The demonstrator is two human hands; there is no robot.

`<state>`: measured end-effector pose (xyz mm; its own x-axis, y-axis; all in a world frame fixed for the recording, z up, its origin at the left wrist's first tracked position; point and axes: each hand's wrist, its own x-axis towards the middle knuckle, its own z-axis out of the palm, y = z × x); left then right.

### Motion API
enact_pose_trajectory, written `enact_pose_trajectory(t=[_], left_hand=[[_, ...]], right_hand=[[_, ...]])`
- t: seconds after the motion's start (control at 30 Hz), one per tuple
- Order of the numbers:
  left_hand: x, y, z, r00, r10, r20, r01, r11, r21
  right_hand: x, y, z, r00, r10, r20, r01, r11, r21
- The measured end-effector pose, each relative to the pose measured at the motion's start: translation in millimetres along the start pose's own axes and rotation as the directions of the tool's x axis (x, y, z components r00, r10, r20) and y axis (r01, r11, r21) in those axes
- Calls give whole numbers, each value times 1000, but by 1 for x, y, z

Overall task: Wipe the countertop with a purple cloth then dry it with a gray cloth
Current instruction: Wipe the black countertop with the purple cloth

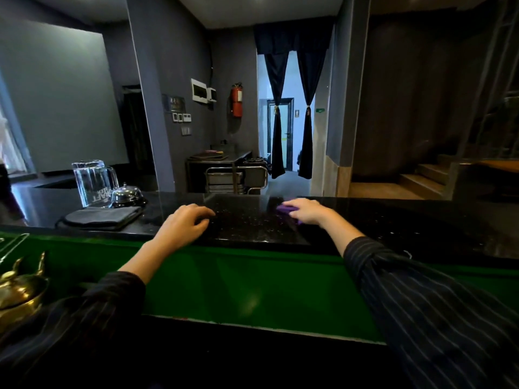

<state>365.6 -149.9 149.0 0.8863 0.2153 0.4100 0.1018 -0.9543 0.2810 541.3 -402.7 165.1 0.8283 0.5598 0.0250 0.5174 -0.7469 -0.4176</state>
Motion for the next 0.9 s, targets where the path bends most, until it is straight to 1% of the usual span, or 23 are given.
enact_pose_trajectory(t=[0.03,0.1,0.2,0.27,0.37,0.43,0.5,0.53,0.6,0.63,0.7,0.73,0.8,0.9], left_hand=[[-2,-15,-2,1000,-23,4,23,999,26],[-5,-33,0,1000,-29,6,29,999,16],[-3,-36,8,999,11,-45,-10,1000,13],[0,-40,9,997,43,-66,-42,999,21],[0,-51,8,994,86,-65,-86,996,5],[0,-55,7,989,135,-64,-135,991,3],[-1,-58,3,975,215,-48,-216,976,-12],[-2,-62,-1,966,257,-41,-259,965,-45],[-5,-77,-9,953,300,-34,-302,949,-91],[-10,-89,-12,955,293,-46,-296,953,-63],[-21,-115,-15,963,248,-106,-245,969,41],[-27,-126,-15,966,229,-123,-222,972,73],[-33,-139,-14,971,212,-106,-204,975,85],[-28,-140,-15,981,192,-24,-191,981,27]], right_hand=[[11,8,0,997,68,-34,-71,994,-78],[29,15,0,988,148,-52,-154,978,-143],[62,7,9,977,209,-42,-213,960,-180],[89,-18,25,980,198,-32,-200,951,-237],[114,-85,55,997,81,16,-74,960,-271],[109,-141,72,994,-57,94,77,972,-223],[105,-179,84,962,-188,197,216,967,-134],[101,-190,86,944,-229,237,250,966,-63],[90,-193,81,912,-294,288,286,956,70],[85,-189,77,911,-299,284,275,954,122],[86,-175,71,951,-215,224,181,970,162],[93,-169,71,972,-155,176,132,982,135],[109,-168,75,992,-60,109,59,998,9],[139,-183,92,999,23,43,-16,988,-155]])
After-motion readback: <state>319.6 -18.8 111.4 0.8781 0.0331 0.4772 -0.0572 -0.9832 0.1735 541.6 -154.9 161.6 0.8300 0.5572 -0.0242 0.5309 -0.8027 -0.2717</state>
